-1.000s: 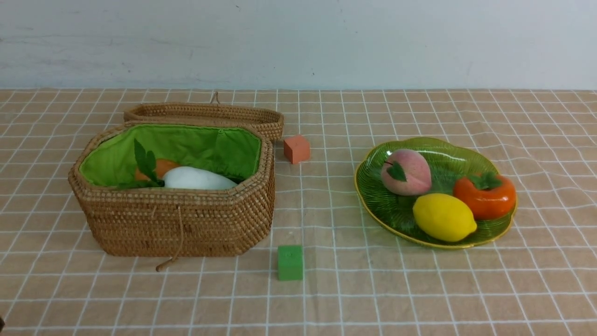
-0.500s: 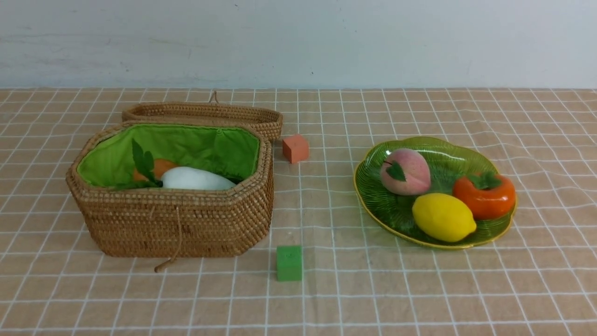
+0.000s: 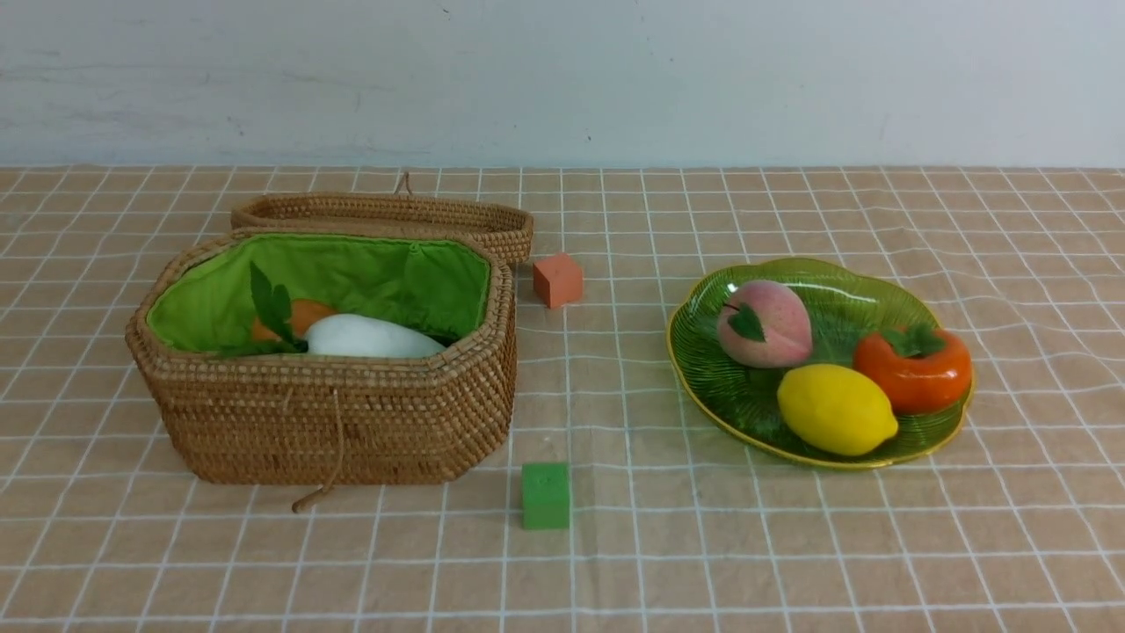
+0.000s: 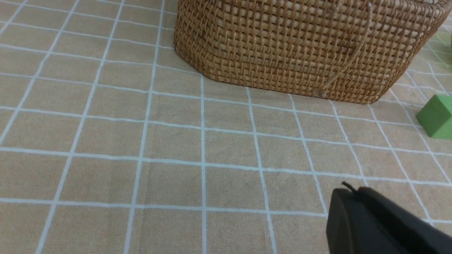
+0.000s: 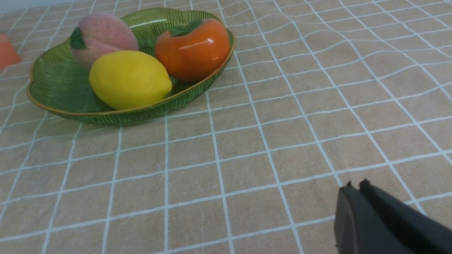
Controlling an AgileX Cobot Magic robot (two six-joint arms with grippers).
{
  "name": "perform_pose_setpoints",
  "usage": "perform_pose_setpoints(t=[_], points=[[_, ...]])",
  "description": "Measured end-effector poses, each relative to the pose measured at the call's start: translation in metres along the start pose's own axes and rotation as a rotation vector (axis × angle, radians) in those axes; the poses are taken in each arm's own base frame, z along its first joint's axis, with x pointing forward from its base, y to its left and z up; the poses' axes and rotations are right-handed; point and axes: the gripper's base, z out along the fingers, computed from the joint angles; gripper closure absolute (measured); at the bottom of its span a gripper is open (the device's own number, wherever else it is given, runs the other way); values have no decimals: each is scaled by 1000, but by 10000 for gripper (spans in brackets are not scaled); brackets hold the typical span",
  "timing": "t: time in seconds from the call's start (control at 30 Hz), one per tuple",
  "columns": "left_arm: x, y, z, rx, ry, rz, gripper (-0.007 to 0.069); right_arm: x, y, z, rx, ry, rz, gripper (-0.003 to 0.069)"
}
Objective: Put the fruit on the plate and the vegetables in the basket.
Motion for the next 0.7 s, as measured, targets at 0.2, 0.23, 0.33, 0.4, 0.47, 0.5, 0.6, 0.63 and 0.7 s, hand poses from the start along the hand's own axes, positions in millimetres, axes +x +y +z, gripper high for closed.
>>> perform_pose_setpoints(t=[0.2, 0.23, 0.33, 0.4, 0.47, 0.5, 0.6, 0.63, 0.7], points=[[0, 0, 0, 0, 0, 0, 638, 0, 0, 0, 0, 0, 1, 640], [0, 0, 0, 0, 0, 0, 638, 0, 0, 0, 0, 0, 1, 638], [0, 0, 0, 0, 0, 0, 638, 0, 0, 0, 0, 0, 1, 637], [0, 0, 0, 0, 0, 0, 638, 0, 0, 0, 0, 0, 1, 636], [0, 0, 0, 0, 0, 0, 638, 0, 0, 0, -1, 0, 2, 634], [0, 0, 0, 0, 0, 0, 638, 0, 0, 0, -1, 0, 2, 632], [0, 0, 0, 0, 0, 0, 637, 0, 0, 0, -1, 0, 2, 628], [0, 0, 0, 0, 0, 0, 636, 0, 0, 0, -1, 0, 2, 625], [0, 0, 0, 0, 0, 0, 635, 0, 0, 0, -1, 0, 2, 623]])
